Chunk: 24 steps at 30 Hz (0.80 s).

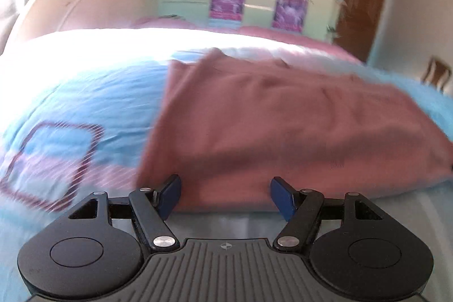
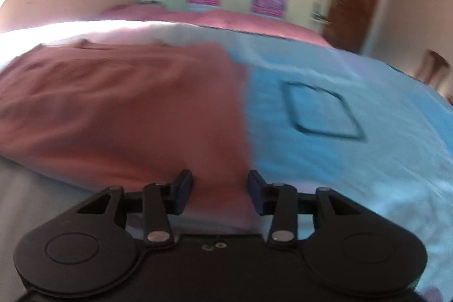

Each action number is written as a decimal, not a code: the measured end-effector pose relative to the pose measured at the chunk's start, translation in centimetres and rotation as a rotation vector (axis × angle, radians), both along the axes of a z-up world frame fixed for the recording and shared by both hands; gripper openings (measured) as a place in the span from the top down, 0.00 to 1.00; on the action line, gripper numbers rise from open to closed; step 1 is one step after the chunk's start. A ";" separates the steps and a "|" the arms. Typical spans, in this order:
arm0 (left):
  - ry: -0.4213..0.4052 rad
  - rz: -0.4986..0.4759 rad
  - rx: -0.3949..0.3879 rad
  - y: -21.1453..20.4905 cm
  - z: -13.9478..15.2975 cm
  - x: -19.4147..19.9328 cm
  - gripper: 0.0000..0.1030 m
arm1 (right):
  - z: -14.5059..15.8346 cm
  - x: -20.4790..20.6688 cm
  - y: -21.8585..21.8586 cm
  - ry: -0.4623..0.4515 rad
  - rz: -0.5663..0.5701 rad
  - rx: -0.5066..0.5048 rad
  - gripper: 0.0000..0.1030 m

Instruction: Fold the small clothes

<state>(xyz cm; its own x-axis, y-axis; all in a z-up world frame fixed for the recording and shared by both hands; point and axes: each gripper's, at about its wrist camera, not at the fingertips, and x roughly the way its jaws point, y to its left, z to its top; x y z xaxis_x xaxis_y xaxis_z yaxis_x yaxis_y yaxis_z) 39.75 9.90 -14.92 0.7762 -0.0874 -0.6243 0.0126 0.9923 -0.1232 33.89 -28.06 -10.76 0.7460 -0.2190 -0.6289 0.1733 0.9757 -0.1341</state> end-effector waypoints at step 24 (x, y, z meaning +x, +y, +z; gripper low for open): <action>0.016 -0.102 0.028 -7.5 0.0 0.7 0.33 | 0.6 0.3 6.6 -0.064 0.109 0.023 0.74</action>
